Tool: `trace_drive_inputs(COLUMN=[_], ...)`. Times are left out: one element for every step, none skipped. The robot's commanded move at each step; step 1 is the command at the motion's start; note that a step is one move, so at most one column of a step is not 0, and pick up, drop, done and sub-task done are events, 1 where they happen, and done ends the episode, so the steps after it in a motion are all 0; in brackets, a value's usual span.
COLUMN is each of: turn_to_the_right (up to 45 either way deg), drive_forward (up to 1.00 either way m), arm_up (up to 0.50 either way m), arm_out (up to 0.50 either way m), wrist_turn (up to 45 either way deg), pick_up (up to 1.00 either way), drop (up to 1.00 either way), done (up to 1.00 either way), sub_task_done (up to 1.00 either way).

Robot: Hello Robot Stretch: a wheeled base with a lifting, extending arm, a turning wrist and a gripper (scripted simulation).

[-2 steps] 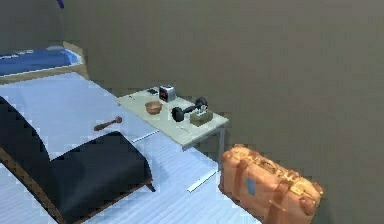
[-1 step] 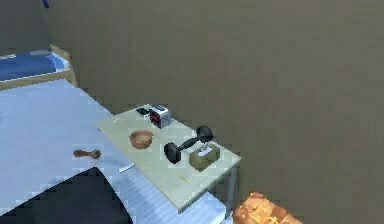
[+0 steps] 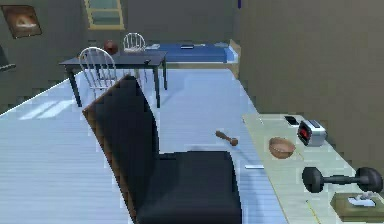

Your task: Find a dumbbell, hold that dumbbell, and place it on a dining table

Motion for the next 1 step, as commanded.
trace_drive_inputs(turn_to_the_right=[-42.0], drive_forward=[0.0], arm_up=[0.0], arm_out=[0.0], wrist_turn=[0.0], pick_up=[0.0], drop=[0.0], done=[0.0], sub_task_done=[0.0])
